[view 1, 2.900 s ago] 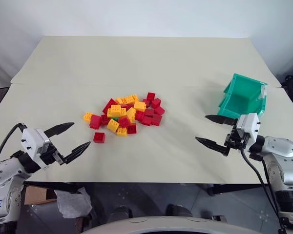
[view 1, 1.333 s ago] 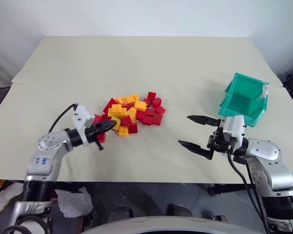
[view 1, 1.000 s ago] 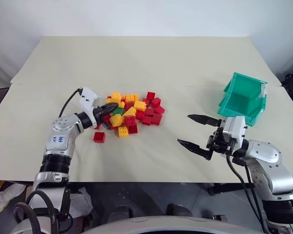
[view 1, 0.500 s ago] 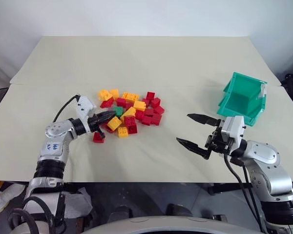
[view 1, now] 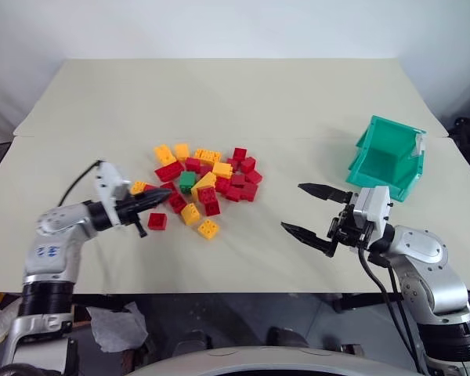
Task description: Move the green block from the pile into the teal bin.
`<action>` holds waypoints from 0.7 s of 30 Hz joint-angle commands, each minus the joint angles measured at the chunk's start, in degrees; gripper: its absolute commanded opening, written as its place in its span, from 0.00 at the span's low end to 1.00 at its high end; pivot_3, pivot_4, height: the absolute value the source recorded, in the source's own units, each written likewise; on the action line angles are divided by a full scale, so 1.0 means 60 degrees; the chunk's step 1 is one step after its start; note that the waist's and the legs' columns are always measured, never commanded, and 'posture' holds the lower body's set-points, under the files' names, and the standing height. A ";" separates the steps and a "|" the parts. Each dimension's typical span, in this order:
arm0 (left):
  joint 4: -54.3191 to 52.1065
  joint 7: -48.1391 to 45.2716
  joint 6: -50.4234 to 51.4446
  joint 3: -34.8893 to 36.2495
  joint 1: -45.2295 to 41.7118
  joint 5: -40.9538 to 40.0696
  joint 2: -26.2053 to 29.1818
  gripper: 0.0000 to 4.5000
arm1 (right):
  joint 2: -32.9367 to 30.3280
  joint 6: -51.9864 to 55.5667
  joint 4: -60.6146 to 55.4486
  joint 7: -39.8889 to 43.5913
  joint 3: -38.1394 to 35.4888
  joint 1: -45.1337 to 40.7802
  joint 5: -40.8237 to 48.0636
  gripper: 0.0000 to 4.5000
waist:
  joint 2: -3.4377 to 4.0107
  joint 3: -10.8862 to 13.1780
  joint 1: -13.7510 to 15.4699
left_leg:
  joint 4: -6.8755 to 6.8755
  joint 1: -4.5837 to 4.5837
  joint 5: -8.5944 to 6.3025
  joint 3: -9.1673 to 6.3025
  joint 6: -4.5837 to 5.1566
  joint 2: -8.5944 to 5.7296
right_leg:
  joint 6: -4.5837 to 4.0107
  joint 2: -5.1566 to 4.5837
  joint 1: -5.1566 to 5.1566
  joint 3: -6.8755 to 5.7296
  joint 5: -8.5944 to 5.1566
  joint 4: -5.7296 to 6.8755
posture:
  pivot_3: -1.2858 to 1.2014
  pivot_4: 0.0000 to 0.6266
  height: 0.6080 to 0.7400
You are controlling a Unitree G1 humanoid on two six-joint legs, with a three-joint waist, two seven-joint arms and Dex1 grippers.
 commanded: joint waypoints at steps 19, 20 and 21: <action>0.0463 0.0525 -0.1185 -0.0300 -0.0364 0.1106 0.0532 1.00 | 0.0050 -0.0015 0.0073 0.0287 0.0067 -0.0719 0.0173 1.00 | -0.0003 -0.0001 0.0173 | 0.0023 -0.0004 -0.0006 0.0002 0.0002 -0.0002 | -0.0003 0.0000 0.0000 0.0005 0.0002 0.0010 | 0.52 0.24 1.00; 0.0899 0.0376 -0.1330 -0.0579 -0.0834 0.1323 0.0557 1.00 | 0.0038 -0.0003 0.0072 0.0293 0.0068 -0.0734 0.0177 1.00 | -0.0003 -0.0001 0.0158 | 0.0024 -0.0007 -0.0006 0.0003 0.0002 -0.0002 | -0.0003 0.0001 0.0000 0.0003 0.0002 0.0010 | 0.52 0.24 1.00; 0.1203 0.0274 -0.1441 -0.0753 -0.1129 0.1455 0.0574 1.00 | 0.0027 0.0003 0.0073 0.0296 0.0071 -0.0744 0.0180 1.00 | -0.0004 -0.0002 0.0154 | 0.0021 -0.0006 -0.0006 0.0008 0.0002 -0.0003 | -0.0003 0.0001 -0.0001 0.0005 0.0002 0.0005 | 0.52 0.24 1.00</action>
